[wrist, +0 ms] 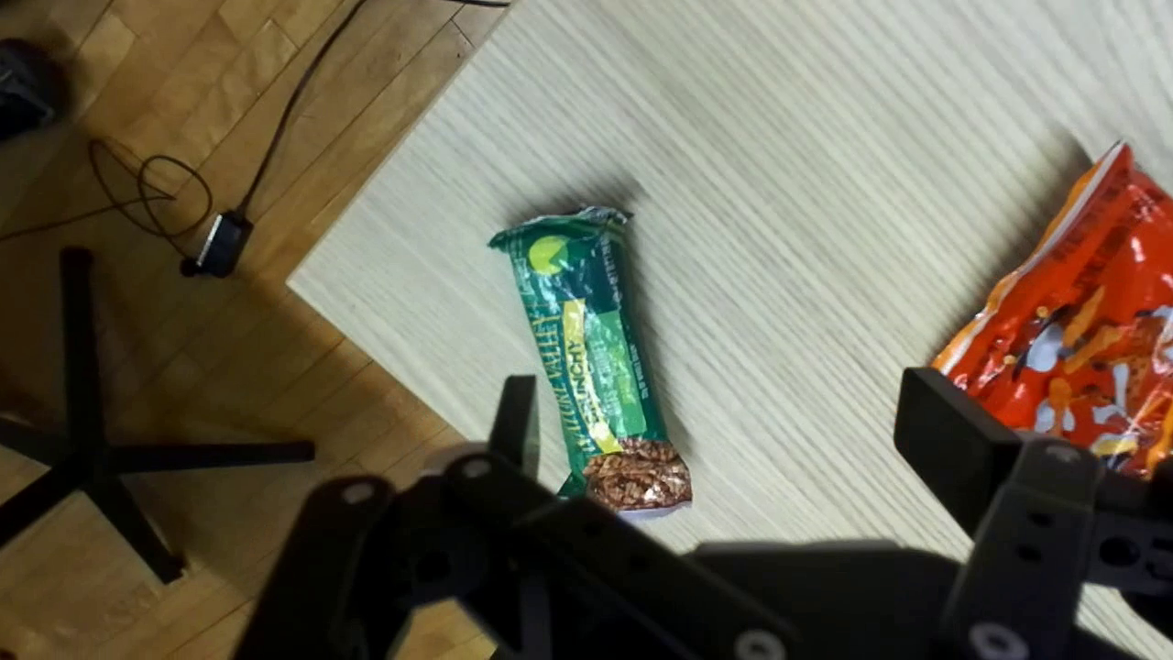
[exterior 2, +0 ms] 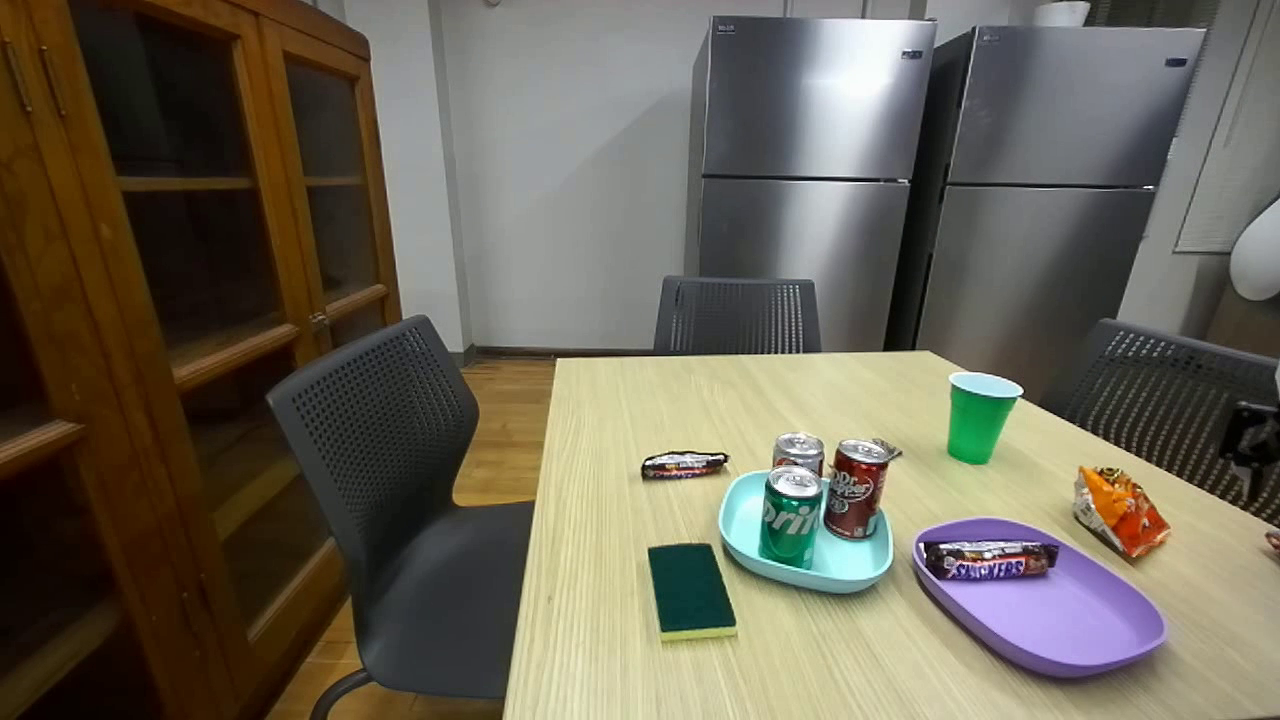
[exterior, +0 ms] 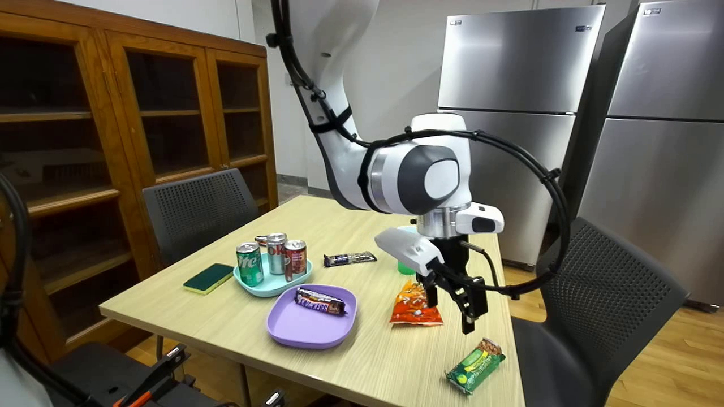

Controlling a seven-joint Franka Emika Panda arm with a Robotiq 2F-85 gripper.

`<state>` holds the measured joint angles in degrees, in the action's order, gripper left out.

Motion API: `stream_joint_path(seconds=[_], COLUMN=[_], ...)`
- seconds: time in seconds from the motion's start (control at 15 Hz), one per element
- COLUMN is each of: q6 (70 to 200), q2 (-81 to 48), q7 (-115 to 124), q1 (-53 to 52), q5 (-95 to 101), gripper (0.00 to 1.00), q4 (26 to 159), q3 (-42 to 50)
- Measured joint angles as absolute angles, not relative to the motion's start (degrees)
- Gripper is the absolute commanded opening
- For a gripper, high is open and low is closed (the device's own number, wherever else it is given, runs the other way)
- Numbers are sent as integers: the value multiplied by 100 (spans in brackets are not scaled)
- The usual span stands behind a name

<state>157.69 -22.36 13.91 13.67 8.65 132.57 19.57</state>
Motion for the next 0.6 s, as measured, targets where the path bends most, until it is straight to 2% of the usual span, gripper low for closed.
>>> stream_joint_path(seconds=[0.6], q6=[15773], q2=[-3512], q7=[675], q1=[1688], q5=[505], gripper=[100], q4=[12143], q3=[1912])
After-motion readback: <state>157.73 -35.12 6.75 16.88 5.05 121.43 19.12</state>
